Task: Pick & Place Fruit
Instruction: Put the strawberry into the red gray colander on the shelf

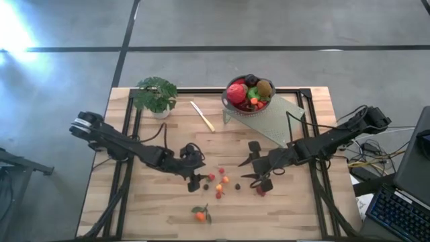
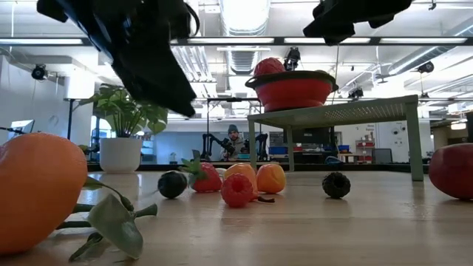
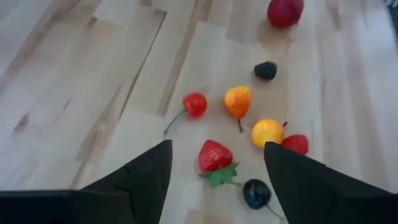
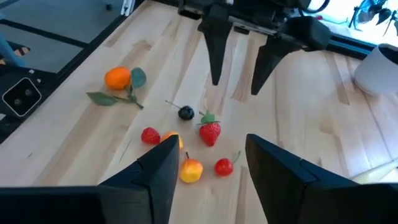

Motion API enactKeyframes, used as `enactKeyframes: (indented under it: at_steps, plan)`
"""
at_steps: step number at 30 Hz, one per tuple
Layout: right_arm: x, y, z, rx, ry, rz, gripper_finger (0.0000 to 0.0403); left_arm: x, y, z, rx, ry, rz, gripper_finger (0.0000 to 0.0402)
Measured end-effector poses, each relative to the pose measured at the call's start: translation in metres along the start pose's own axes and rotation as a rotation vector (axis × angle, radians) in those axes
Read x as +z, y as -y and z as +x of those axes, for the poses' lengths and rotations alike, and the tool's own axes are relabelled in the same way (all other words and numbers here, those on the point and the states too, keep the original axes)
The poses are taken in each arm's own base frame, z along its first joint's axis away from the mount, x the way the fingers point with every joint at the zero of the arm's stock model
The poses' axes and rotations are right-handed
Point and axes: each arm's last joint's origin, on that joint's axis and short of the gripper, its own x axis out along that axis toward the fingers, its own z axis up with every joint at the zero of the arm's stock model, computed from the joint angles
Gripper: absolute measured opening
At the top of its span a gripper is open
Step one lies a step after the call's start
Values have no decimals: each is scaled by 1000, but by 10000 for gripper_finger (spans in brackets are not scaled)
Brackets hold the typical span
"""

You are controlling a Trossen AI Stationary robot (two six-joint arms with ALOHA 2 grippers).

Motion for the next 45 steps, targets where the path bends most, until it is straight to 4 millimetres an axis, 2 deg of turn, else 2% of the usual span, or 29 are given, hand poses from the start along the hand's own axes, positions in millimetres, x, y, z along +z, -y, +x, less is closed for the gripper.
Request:
enactKeyframes:
  at_steps: [7, 15, 22, 36, 45]
  plan:
    - [-3, 0, 0, -1, -34, 3, 167, -4, 4, 18, 12, -25, -13, 261]
    - [-12, 5, -4, -146, -130, 25, 191, -6, 12, 39, 18, -67, -16, 261]
    - [-18, 5, -6, -162, -184, 65, 203, -12, 14, 54, 28, -108, -42, 261]
    - [-17, 7, -6, -185, -182, 37, 171, -29, 11, 74, 75, -171, -72, 261]
    - [-17, 9, -6, -193, -185, 43, 183, -30, 10, 75, 94, -162, -68, 248]
